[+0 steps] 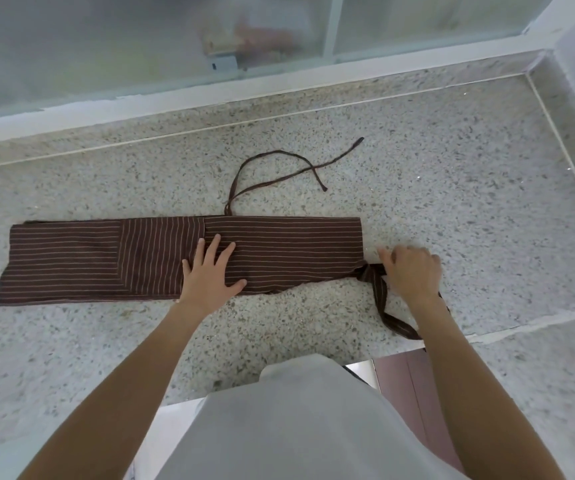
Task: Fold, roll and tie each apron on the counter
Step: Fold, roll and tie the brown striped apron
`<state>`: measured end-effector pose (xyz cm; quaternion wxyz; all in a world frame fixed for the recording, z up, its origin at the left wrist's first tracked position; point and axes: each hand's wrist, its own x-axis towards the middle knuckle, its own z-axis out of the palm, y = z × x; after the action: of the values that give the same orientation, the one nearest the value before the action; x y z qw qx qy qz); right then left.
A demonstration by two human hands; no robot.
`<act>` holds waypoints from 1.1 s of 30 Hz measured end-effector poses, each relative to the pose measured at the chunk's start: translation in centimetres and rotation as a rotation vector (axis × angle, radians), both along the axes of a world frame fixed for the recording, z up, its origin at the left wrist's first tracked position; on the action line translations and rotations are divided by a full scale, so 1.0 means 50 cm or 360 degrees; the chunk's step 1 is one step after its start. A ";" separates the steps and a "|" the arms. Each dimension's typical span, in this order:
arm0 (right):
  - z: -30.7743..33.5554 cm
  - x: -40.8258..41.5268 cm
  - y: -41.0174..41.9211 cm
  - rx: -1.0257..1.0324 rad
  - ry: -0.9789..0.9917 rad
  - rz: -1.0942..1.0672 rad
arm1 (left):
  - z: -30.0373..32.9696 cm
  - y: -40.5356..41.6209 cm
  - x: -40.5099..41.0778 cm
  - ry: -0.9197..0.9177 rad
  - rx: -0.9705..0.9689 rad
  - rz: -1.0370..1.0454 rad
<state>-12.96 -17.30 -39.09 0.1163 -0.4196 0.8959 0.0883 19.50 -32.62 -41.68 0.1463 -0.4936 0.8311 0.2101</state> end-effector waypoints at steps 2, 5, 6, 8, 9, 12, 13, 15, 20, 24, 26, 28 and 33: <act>0.004 0.026 0.010 -0.0275 0.0061 0.0123 | -0.003 0.000 0.001 0.0001 -0.0010 -0.0016; 0.020 0.102 -0.003 -0.0587 -0.0055 0.0262 | -0.004 0.005 0.015 0.0099 -0.0064 -0.0064; 0.021 0.134 -0.013 -0.0641 -0.0192 0.0309 | -0.003 0.009 0.024 0.0184 -0.0069 -0.0084; 0.013 0.213 -0.042 -0.0786 -0.0436 0.0465 | 0.001 0.022 0.048 0.0451 0.0035 -0.0059; 0.005 0.262 -0.060 -0.0836 -0.0540 0.0556 | 0.006 0.029 0.064 0.0604 0.0141 0.0000; -0.028 0.403 -0.106 -0.0786 -0.0756 0.0779 | 0.020 0.049 0.113 0.0945 0.0278 0.0160; -0.038 0.439 -0.118 -0.0728 -0.0789 0.0827 | 0.022 0.053 0.131 0.1013 0.0240 0.0244; -0.053 0.511 -0.144 -0.0615 -0.0798 0.0927 | 0.016 0.047 0.193 0.1016 0.0087 0.0417; -0.092 0.613 -0.177 -0.0302 -0.0664 0.0991 | 0.009 -0.030 0.366 0.0604 -0.0223 0.0631; -0.118 0.594 -0.180 -0.0124 -0.0454 0.1131 | 0.008 -0.109 0.480 0.0303 -0.0317 0.0831; -0.118 0.572 -0.189 -0.0150 -0.0398 0.1204 | 0.006 -0.133 0.526 0.0207 -0.0292 0.0847; -0.117 0.534 -0.194 -0.0157 -0.0306 0.1232 | 0.003 -0.137 0.548 0.0128 -0.0242 0.0868; -0.092 0.502 -0.200 -0.0363 -0.0126 0.1086 | 0.006 -0.105 0.546 0.0166 -0.0196 0.0952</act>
<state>12.17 -27.28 -43.67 0.0672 -0.7079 0.7031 0.0052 46.79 -37.85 -41.36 0.0049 -0.7129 0.6665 0.2182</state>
